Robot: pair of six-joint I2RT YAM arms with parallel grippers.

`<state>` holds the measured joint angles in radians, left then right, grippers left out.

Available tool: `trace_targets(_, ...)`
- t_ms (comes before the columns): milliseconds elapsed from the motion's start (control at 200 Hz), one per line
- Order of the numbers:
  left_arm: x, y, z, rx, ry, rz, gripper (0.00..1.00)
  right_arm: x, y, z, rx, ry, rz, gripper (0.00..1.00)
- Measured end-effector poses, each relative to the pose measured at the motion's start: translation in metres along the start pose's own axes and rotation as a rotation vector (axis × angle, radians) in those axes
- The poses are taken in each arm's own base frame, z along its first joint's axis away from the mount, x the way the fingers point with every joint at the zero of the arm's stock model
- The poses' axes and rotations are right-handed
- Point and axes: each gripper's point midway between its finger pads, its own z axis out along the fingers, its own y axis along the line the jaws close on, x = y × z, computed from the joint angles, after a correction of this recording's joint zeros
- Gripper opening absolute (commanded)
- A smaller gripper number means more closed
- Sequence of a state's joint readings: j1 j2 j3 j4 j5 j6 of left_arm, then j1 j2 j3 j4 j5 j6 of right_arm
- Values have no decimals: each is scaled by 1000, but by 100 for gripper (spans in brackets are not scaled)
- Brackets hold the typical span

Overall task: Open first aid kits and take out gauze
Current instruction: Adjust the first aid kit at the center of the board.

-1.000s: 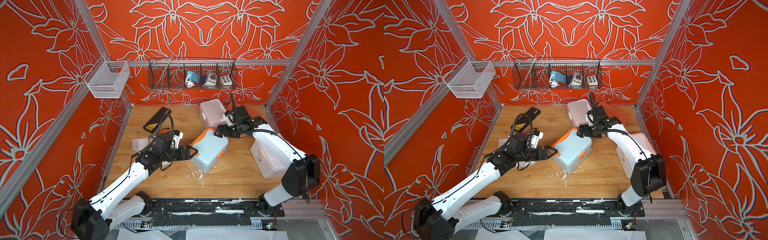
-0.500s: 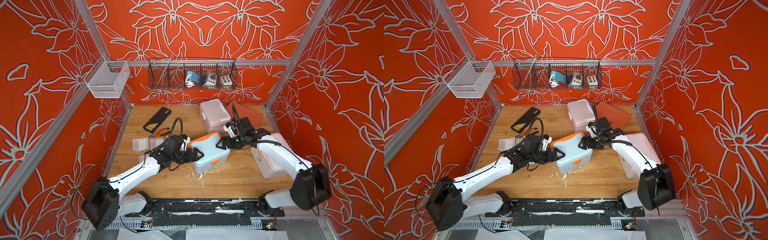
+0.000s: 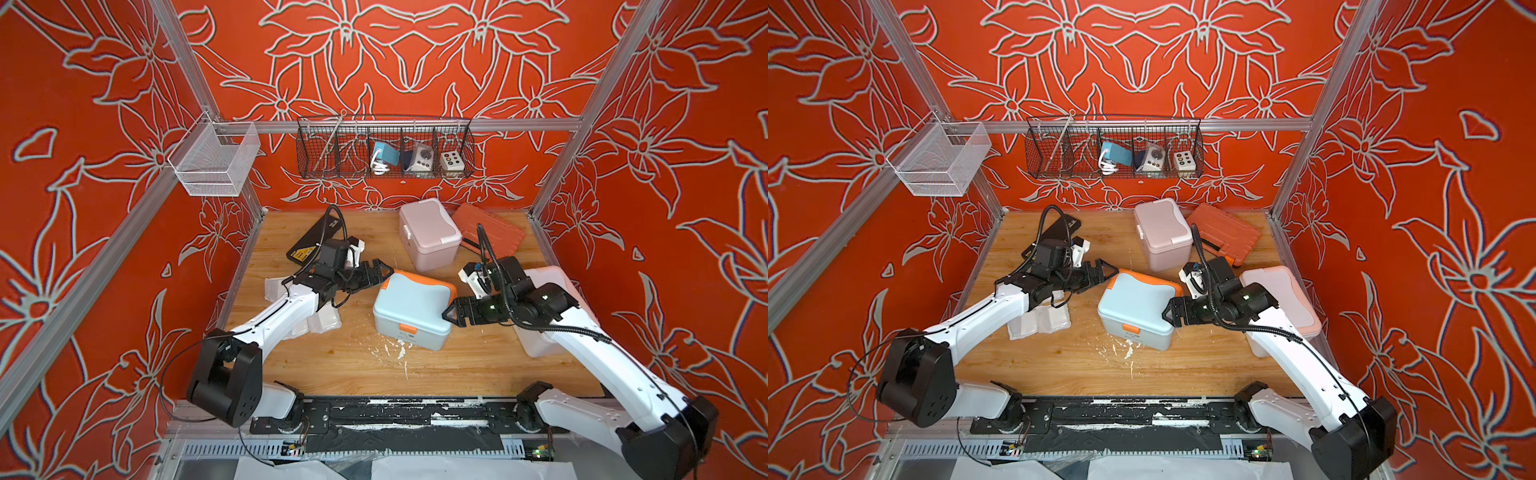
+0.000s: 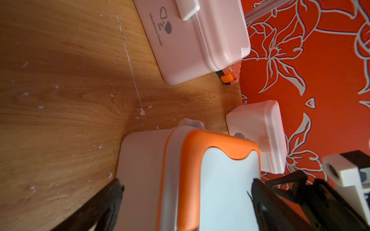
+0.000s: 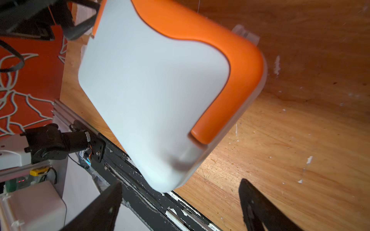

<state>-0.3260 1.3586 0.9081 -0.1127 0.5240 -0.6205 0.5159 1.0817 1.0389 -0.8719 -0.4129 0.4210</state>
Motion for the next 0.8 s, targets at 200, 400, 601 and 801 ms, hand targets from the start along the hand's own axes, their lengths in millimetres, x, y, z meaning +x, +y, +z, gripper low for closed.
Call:
trace_targets(200,42,0,-36,0,6,6,97,-43,8,-2,33,-32,-47,95)
trace_targets(400,91,-12,-48,17,61,22,97,-75,9,24,41,10,-74,96)
trace_targets(601,109,-18,-32,28,117,11,96,-83,-1,50,66,65,-90,95)
trace_targets(801,109,-9,0,-18,179,-17,97,-65,-13,58,77,91,-79,93)
